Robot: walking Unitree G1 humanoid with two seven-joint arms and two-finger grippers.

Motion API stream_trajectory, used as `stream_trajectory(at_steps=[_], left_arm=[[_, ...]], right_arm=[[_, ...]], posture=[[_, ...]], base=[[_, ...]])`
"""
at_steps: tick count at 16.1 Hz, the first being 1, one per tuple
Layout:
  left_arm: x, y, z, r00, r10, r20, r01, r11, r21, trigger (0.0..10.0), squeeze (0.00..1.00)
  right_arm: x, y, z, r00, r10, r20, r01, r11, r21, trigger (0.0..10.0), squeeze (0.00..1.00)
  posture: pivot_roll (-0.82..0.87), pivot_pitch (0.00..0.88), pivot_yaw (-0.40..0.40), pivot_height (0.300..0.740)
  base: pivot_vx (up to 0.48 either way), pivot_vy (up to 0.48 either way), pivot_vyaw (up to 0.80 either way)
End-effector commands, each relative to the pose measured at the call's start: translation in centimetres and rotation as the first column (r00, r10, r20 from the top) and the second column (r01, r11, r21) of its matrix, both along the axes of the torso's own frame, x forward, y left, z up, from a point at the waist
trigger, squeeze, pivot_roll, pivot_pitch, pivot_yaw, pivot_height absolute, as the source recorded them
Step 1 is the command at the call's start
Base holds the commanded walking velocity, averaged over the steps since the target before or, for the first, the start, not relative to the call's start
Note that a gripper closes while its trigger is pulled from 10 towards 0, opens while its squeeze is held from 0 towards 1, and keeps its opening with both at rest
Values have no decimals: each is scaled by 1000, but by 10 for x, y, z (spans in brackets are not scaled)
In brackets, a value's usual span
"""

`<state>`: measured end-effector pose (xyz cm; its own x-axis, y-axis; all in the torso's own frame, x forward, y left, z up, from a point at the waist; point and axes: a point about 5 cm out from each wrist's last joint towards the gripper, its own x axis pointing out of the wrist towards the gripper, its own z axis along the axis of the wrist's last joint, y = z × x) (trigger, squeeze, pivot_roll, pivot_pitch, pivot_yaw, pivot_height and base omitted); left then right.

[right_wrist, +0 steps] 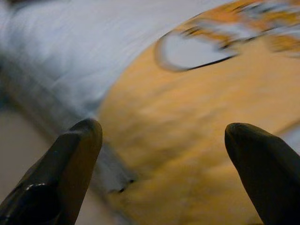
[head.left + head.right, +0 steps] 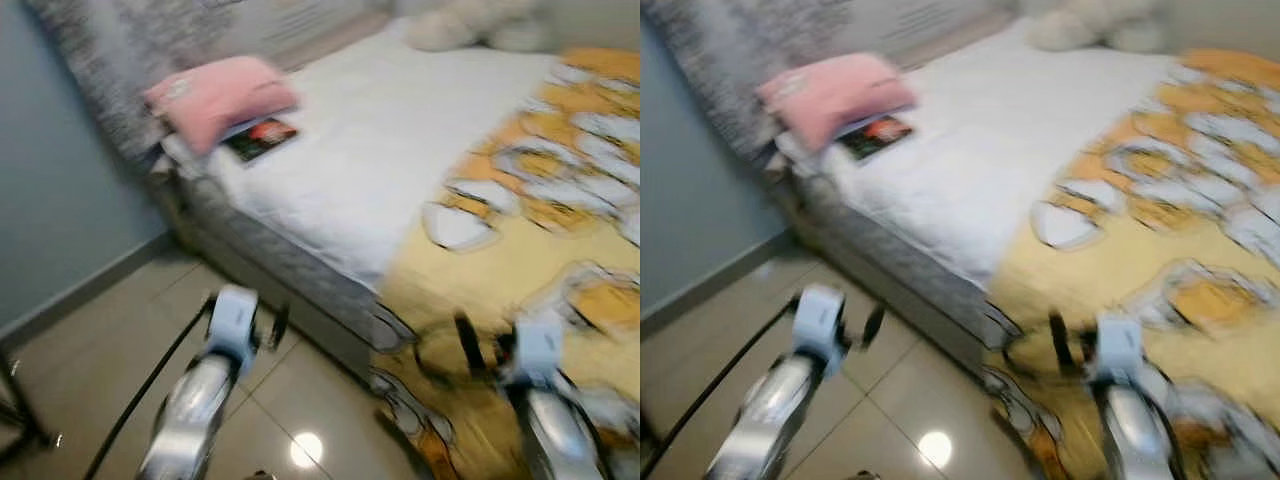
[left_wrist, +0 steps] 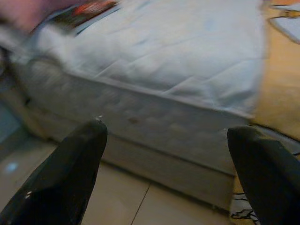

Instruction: Clean up the room

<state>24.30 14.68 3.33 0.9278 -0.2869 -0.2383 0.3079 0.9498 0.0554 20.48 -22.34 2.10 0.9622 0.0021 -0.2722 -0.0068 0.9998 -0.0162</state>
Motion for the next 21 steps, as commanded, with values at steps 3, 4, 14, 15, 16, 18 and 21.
stream_trajectory(at_steps=[3, 4, 14, 15, 16, 18, 21], left_arm=[[20, -18, 29, 995, -9, 104, 15, 998, -63, 10000, 0], [22, -23, 31, 994, -10, 107, 18, 997, -70, 10000, 0], [35, -6, 34, 990, 104, 91, -107, 994, 32, 10000, 0], [40, -7, 39, 987, 97, 125, -103, 994, 45, 10000, 0], [41, -7, 42, 986, 95, 136, -103, 994, 46, 10000, 0], [45, -7, 44, 981, 138, 138, -142, 990, 16, 10000, 0], [47, -8, 40, 978, 173, 118, -174, 985, 3, 10000, 0]], right_arm=[[-3, 12, -12, 997, 50, -58, -46, 996, 74, 10000, 0], [2, 12, -11, 997, 56, -55, -52, 996, 73, 10000, 27], [32, 21, 7, 996, 83, 28, -86, 990, 114, 10000, 129], [33, 23, 7, 995, 98, 34, -101, 986, 129, 10000, 157], [34, 23, 7, 994, 101, 37, -105, 987, 123, 10000, 227], [36, 24, 5, 996, 86, 29, -89, 990, 110, 10000, 275], [41, 19, 9, 999, 8, 53, -14, 992, 122, 10000, 0]], posture=[[-11, 0, 4, 740], [-10, 0, 4, 740], [31, 0, -11, 740], [31, 0, -9, 740], [30, 0, -7, 740], [24, 0, -5, 740], [25, 0, -6, 740]], base=[[480, 0, 554], [480, 0, 550], [425, 0, 549], [0, 0, 544], [0, 0, 525], [392, 0, 525], [480, 0, 0]])
